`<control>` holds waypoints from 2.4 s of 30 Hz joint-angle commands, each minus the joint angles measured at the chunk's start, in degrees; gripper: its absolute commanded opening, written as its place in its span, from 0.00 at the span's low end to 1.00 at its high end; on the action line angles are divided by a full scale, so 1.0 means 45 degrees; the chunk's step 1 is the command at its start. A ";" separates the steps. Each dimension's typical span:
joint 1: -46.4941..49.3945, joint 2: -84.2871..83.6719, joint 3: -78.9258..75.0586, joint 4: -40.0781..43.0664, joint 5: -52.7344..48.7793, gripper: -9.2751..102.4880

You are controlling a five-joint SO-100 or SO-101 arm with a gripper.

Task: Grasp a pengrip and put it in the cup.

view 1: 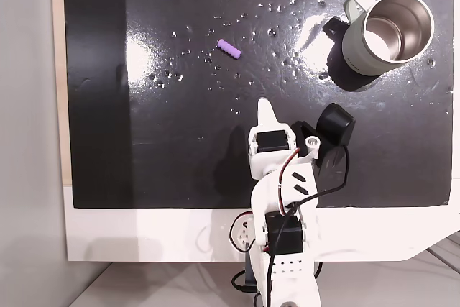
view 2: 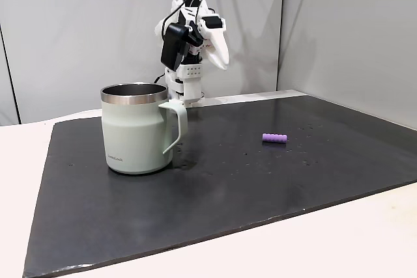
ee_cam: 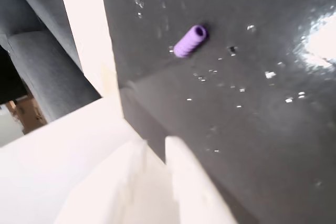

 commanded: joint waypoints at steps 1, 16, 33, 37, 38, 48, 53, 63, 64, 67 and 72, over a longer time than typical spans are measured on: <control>-0.0449 -0.2285 -0.2676 0.0430 0.0723 0.08; -0.3008 -1.2676 -1.1973 0.3555 0.6875 0.08; -0.3203 -1.8887 -1.6172 0.4551 0.8418 0.29; -0.3164 -2.0117 -1.7012 0.4766 0.8633 0.29; -0.3145 -2.0430 -1.7207 0.4844 0.8672 0.29; -0.2344 -2.2852 -1.9141 0.5527 0.8984 0.28; -0.1973 -2.3613 -1.9687 0.5684 0.9043 0.27; -0.1992 -2.5117 -2.0723 0.5820 0.8984 0.25; -0.1992 -2.5254 -2.0781 0.5859 0.8984 0.24; -0.1992 -2.5566 -2.1016 0.5879 0.8984 0.22; -0.1973 -2.5645 -2.1055 0.5898 0.8711 0.08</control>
